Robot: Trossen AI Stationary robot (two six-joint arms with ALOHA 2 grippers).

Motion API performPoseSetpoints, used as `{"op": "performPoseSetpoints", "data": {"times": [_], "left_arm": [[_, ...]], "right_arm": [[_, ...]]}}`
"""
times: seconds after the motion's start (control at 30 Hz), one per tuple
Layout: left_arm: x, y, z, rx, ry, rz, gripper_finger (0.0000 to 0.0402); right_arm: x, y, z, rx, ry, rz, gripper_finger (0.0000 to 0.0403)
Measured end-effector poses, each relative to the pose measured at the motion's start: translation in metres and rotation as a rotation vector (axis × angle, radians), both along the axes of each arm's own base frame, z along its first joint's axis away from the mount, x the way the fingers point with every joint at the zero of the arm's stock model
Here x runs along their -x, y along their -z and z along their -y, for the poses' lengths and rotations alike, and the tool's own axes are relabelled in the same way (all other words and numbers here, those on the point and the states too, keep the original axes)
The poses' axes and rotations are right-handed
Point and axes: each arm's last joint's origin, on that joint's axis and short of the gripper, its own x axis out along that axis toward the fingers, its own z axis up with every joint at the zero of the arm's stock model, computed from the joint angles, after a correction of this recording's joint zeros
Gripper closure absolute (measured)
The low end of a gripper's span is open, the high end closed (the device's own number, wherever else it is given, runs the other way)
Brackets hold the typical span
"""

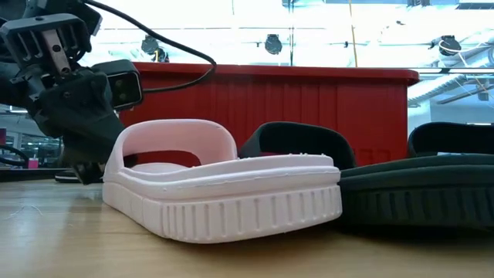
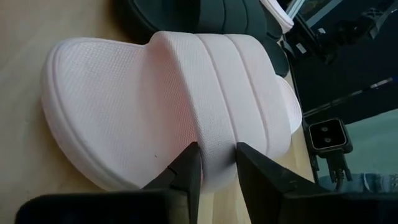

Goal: Pick and place slides into bin
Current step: Put the left pink slide into the red bin

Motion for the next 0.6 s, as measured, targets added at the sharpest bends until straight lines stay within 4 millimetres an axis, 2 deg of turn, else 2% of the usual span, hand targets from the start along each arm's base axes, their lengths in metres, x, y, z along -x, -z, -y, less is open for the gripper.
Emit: {"op": "performPoseSetpoints", "data": {"times": [0.23,0.6], "left_arm": [[0.0001,-0.0002,0.0006,0.000,0.023,0.003,0.0393],[0.0003,-0.0002,0.0009,0.008,0.031,-0.001,0.0400]], "right_arm": [[0.0000,0.0001,0.0000,0.001,0.000,-0.001,0.0403],[0.0000,0.0000,0.0000,-0.002,0.001,0.000,0.0403]]}}
